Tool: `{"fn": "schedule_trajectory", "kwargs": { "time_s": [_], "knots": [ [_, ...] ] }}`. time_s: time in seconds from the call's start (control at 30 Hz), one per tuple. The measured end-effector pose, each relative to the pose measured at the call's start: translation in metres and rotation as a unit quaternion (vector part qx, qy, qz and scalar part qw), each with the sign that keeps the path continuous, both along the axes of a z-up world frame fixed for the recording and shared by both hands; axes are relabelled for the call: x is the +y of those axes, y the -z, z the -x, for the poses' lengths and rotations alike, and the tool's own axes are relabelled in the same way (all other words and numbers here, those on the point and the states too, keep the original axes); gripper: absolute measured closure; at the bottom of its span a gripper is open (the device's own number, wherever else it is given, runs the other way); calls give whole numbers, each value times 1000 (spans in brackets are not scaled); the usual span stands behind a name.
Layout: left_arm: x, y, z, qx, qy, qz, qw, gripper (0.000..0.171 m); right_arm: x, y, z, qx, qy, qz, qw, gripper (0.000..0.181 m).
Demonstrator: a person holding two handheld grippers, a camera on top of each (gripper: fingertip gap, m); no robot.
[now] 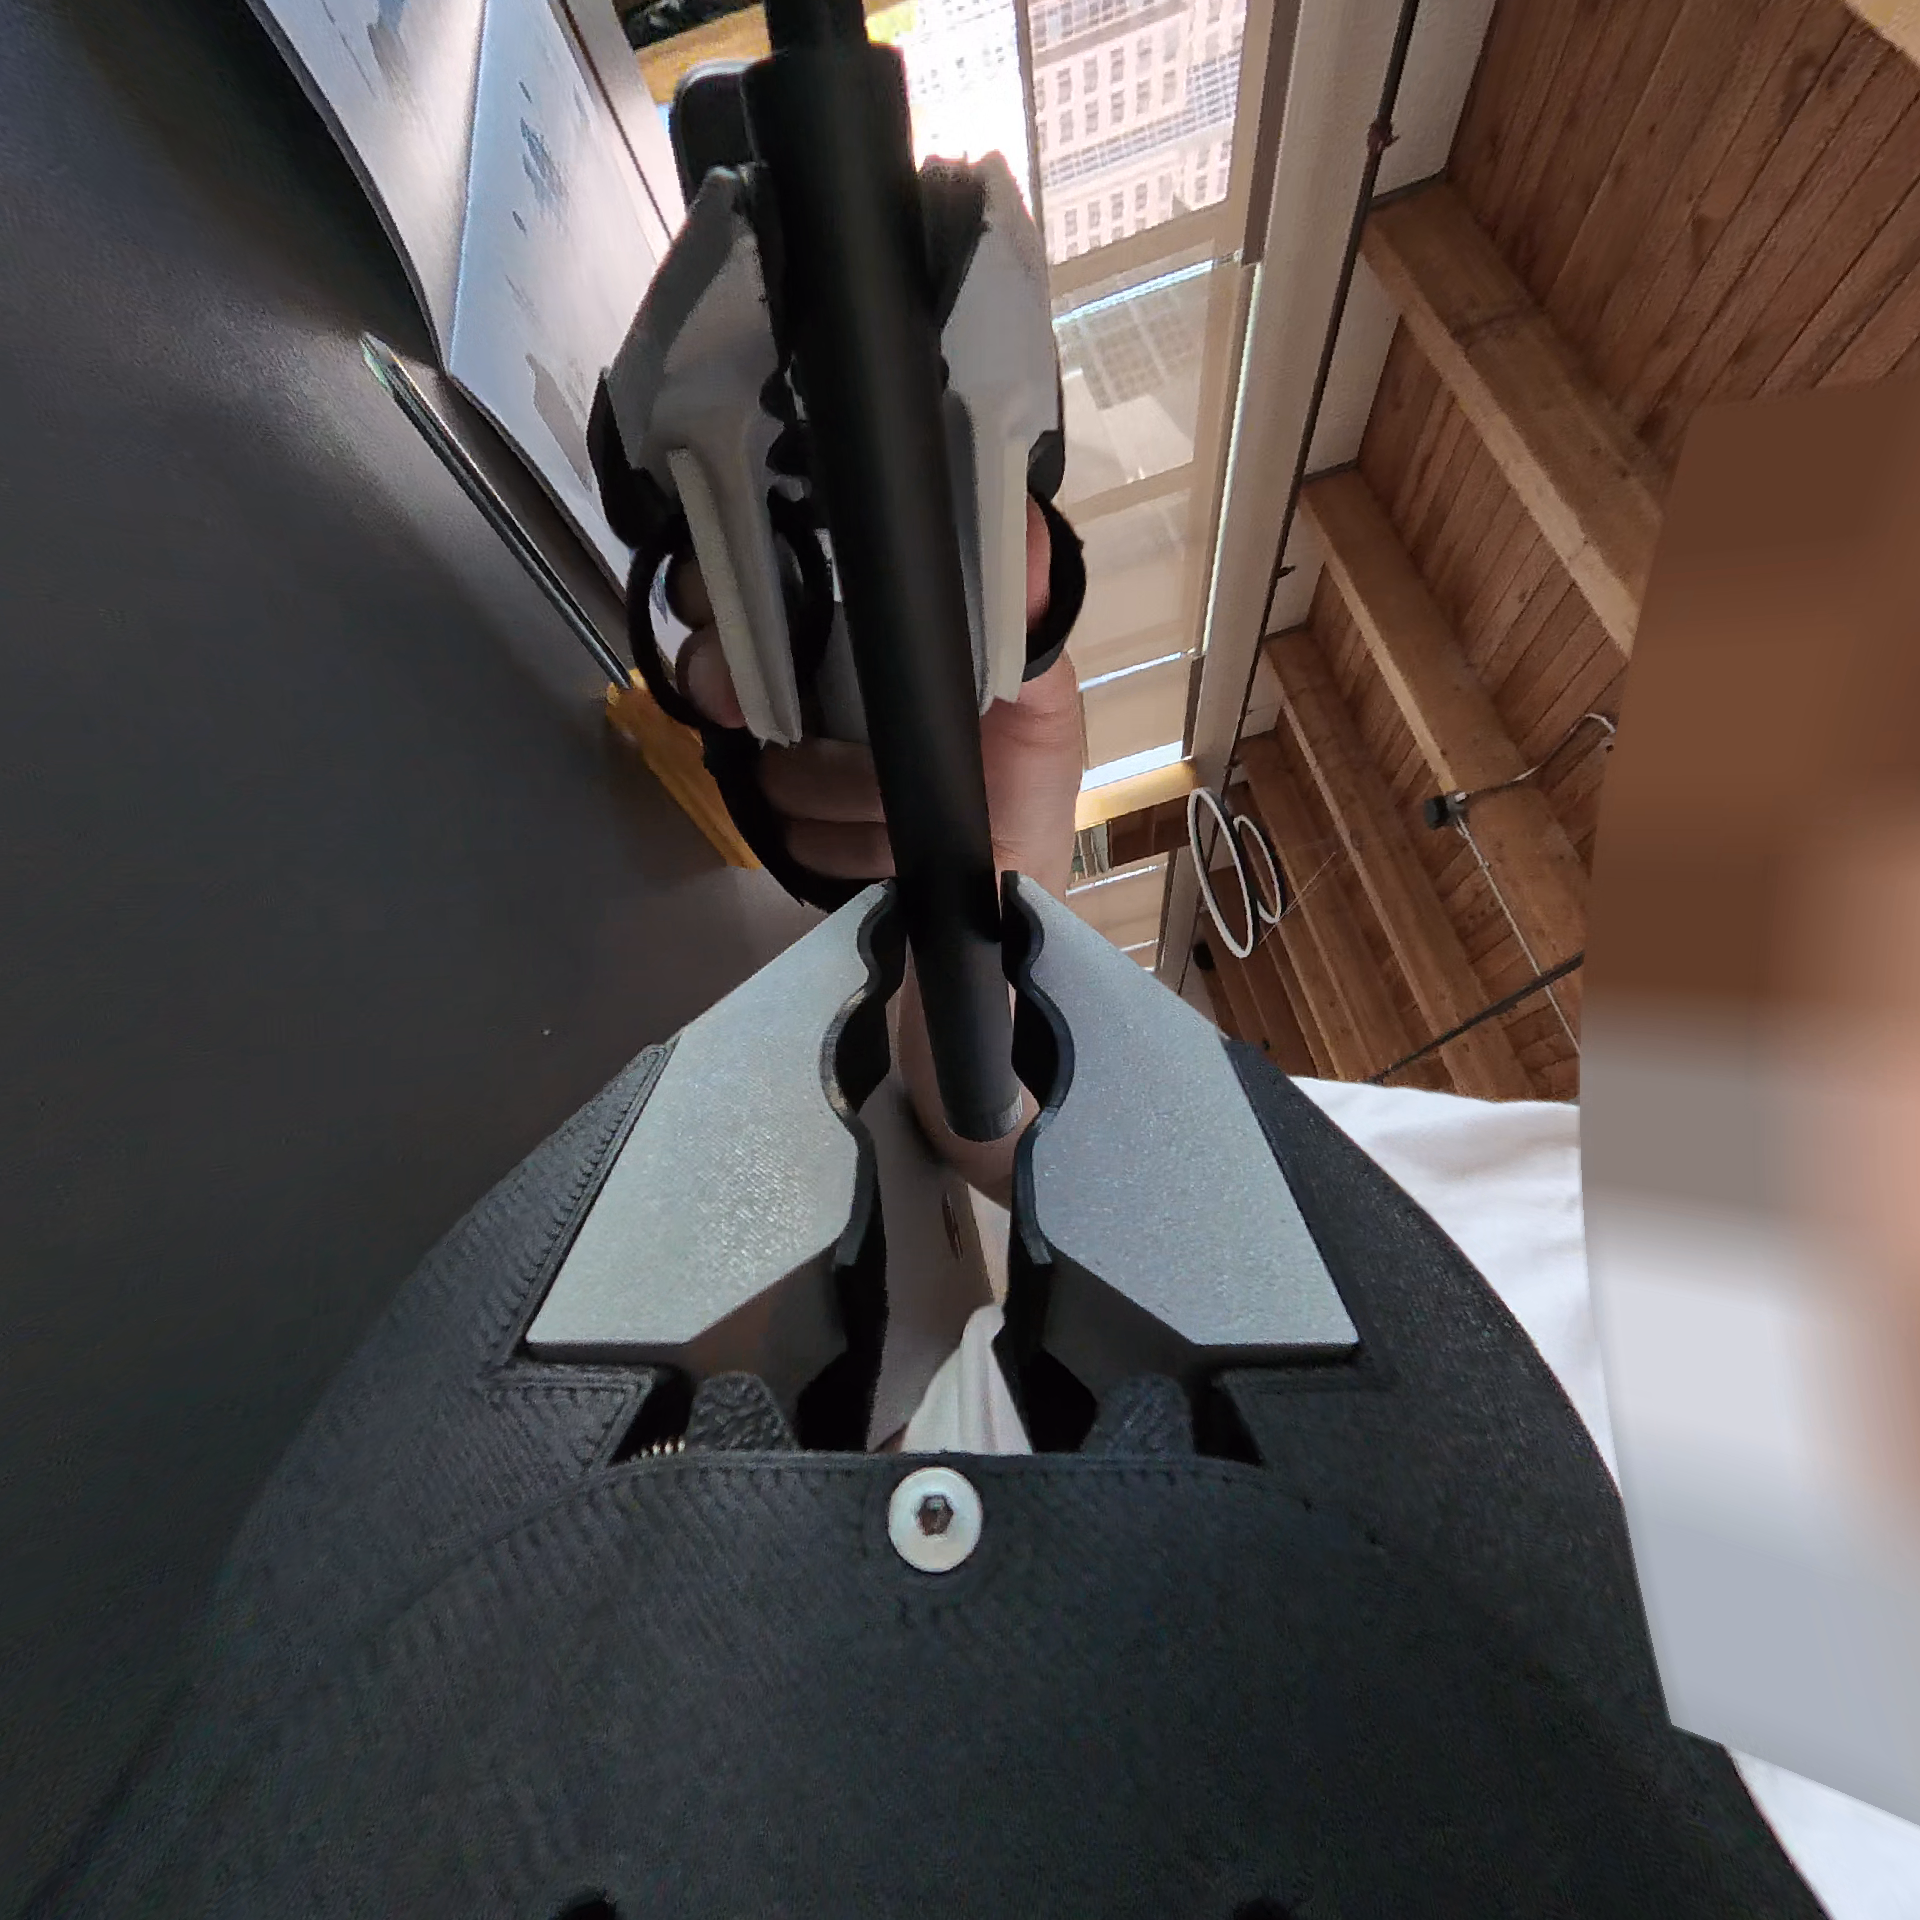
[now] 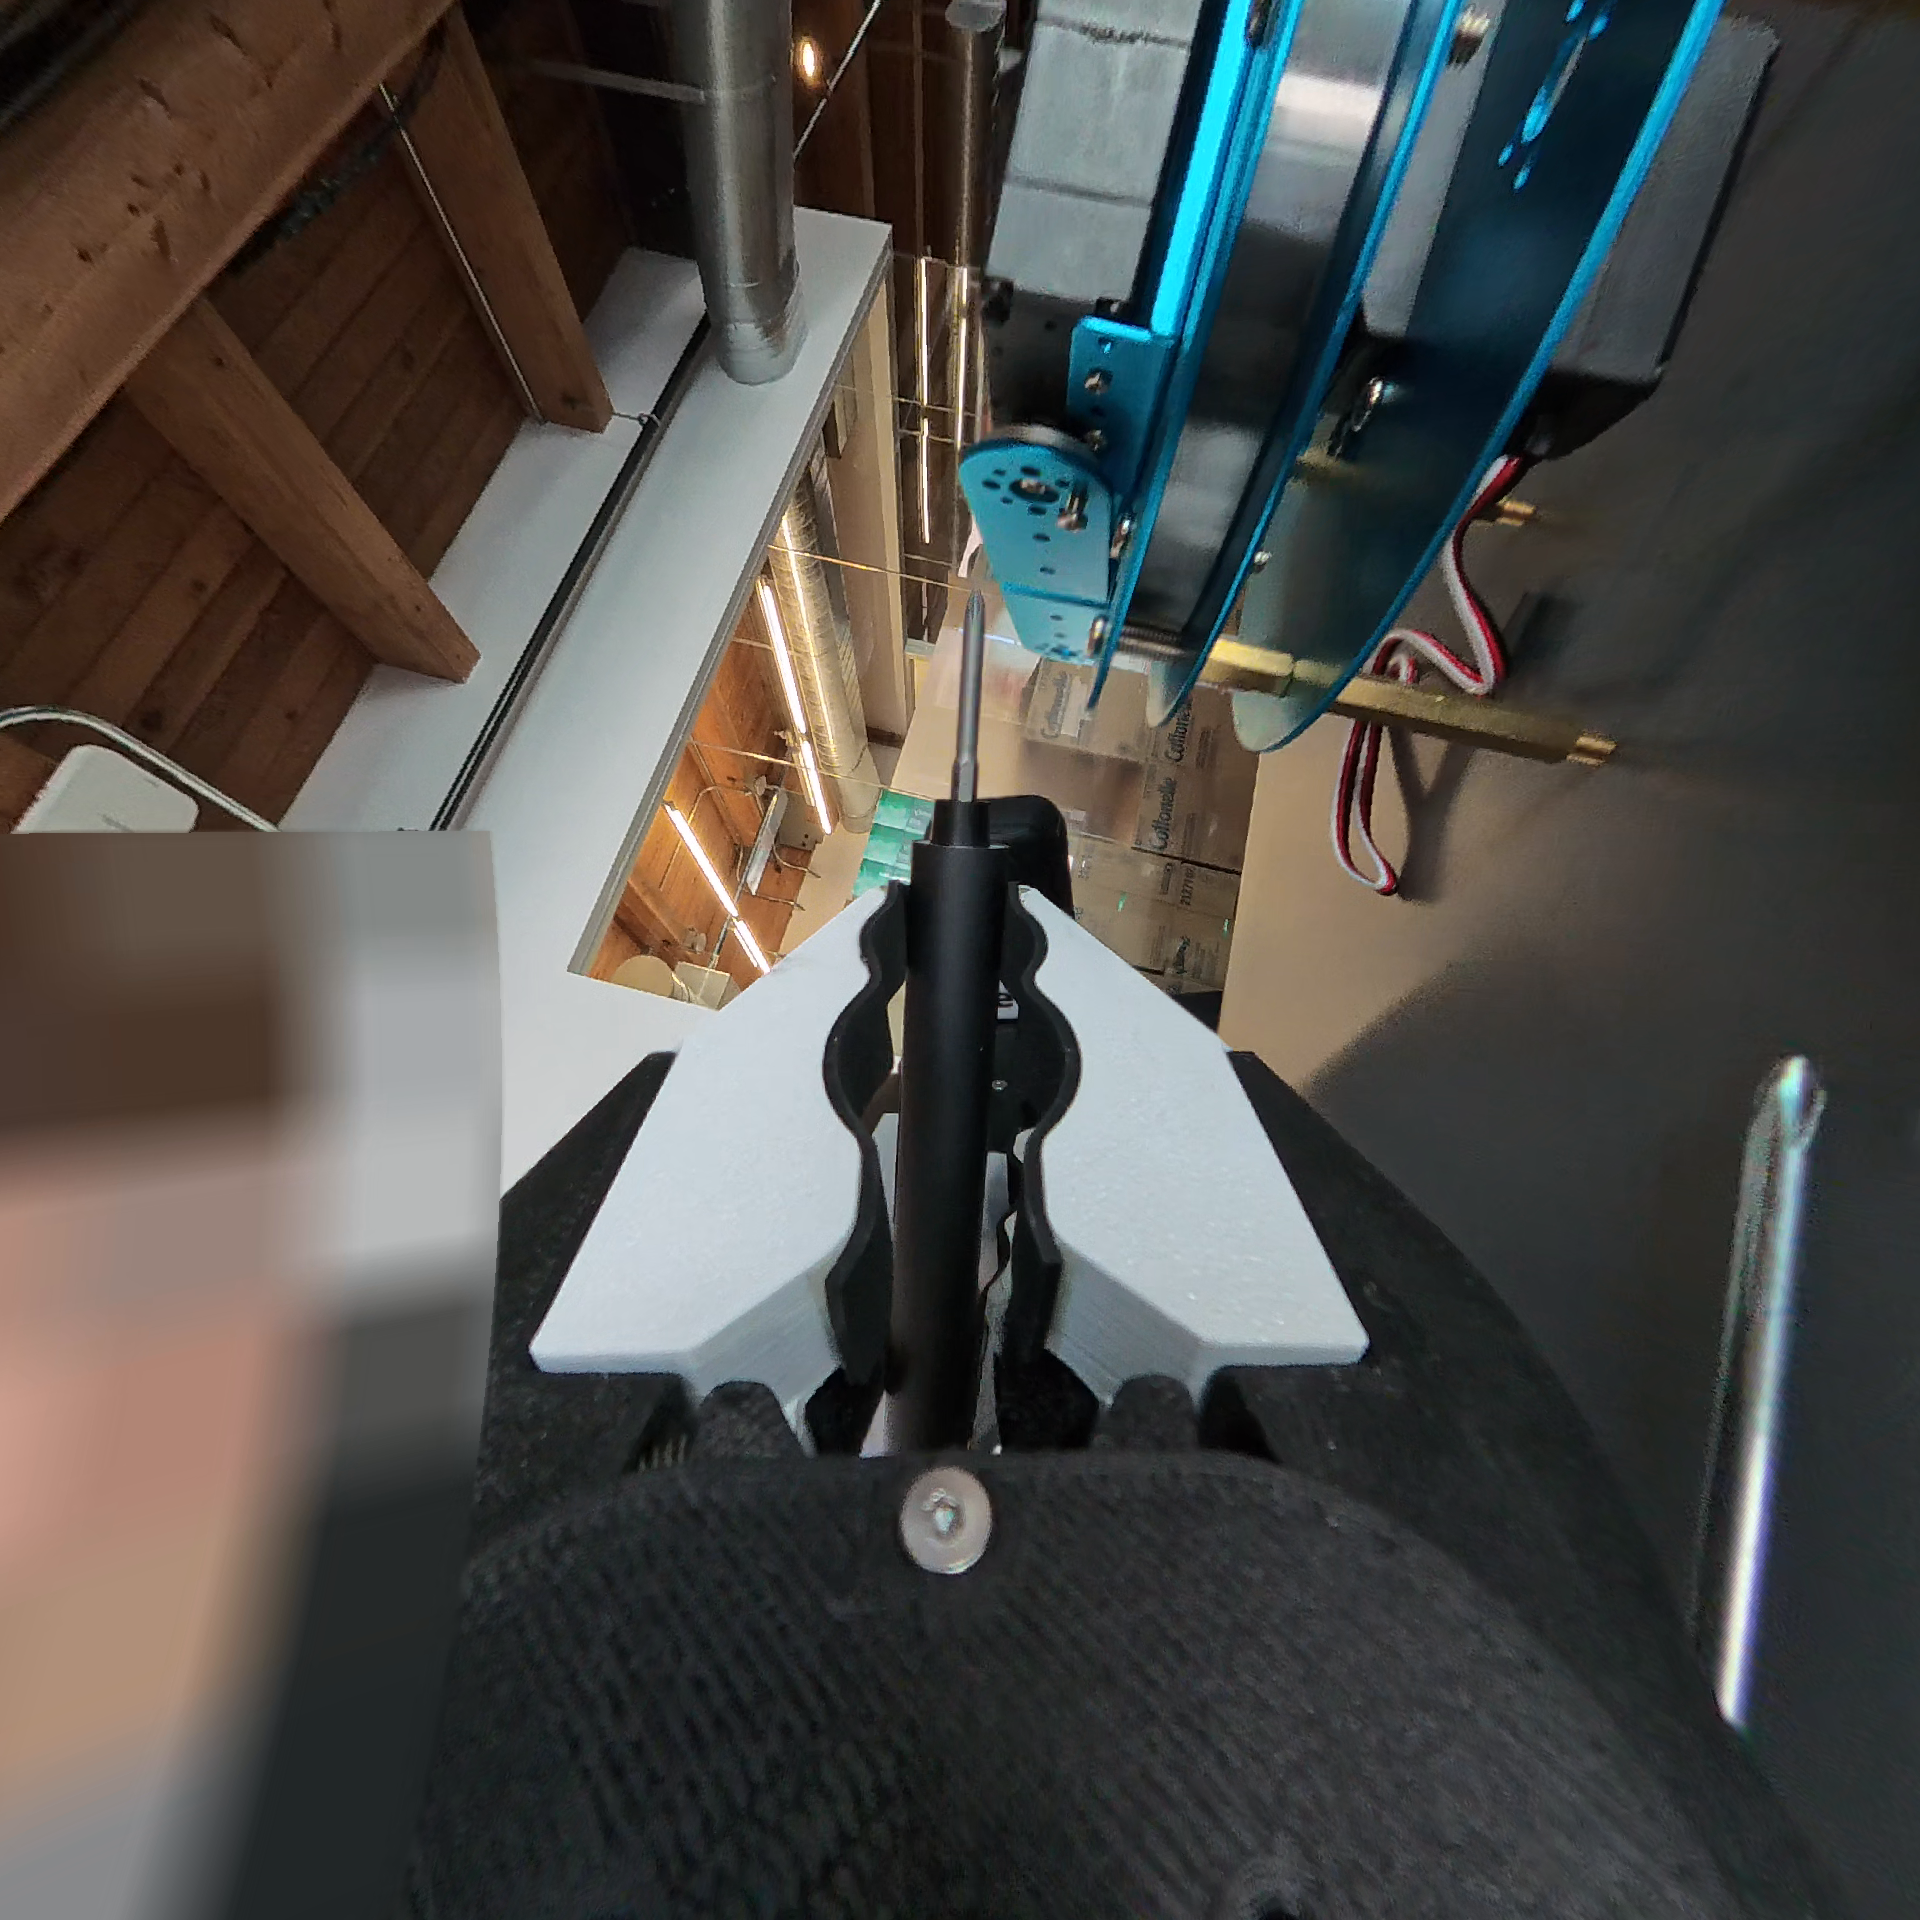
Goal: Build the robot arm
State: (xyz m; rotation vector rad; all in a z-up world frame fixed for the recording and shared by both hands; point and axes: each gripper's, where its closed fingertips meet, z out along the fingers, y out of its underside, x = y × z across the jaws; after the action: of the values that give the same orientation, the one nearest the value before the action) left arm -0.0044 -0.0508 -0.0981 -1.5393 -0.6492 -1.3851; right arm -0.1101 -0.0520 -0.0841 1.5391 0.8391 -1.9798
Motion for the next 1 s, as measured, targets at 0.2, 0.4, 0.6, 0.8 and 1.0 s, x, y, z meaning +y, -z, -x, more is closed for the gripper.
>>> {"fn": "schedule_trajectory", "kwargs": {
  "time_s": [0.2,0.4,0.6,0.8,1.0],
  "knots": [
    [3,0,-2,40,-3,-8,999,139,3,8,7,-13,2,14,1000,166],
    [4,1,-3,15,8,-4,1000,154,4,5,3,0,-9,-10,1000,165],
    [2,-6,-5,0,14,-14,1000,154,-5,-1,-15,22,-78,-47,996,160],
    [0,2,3,23,6,19,1000,154,-6,7,-25,9,-110,-46,993,165],
    [1,-1,2,3,10,16,1000,154,-6,7,-23,4,-105,-32,994,165]
  ]
}}
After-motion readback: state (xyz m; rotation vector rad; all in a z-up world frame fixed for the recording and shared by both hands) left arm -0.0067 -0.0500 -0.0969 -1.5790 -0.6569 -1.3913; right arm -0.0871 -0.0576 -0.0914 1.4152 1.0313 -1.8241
